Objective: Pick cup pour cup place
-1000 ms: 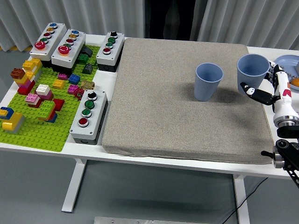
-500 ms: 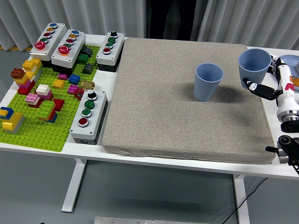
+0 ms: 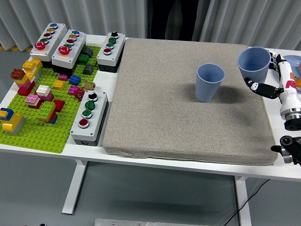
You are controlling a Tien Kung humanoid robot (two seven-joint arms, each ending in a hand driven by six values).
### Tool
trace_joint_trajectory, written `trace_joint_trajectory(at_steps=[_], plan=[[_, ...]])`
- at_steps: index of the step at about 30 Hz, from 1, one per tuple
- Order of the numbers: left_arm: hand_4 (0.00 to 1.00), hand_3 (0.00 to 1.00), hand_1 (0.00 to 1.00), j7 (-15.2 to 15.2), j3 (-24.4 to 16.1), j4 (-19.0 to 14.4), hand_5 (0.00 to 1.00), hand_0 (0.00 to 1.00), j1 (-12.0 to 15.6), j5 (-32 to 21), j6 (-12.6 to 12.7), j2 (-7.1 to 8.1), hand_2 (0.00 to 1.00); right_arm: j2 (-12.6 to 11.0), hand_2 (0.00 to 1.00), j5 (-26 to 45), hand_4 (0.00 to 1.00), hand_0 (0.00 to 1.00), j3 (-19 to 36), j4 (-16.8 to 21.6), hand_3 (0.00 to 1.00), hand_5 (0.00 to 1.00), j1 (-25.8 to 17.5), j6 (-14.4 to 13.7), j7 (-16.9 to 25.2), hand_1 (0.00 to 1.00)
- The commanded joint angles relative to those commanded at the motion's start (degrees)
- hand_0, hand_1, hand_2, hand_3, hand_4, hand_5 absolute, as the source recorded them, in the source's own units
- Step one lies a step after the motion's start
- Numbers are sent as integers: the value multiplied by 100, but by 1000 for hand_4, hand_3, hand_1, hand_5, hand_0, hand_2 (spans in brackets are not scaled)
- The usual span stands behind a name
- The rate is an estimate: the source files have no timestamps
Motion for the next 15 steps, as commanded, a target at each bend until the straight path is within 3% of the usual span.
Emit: trace_joint_trajectory(at_steps=[15], plan=[[512,751,800,2,18,0,951,761,11,3,3,11,845,-68,619,-365,795,784,-215,-279,675,137,235,0,-143,711]])
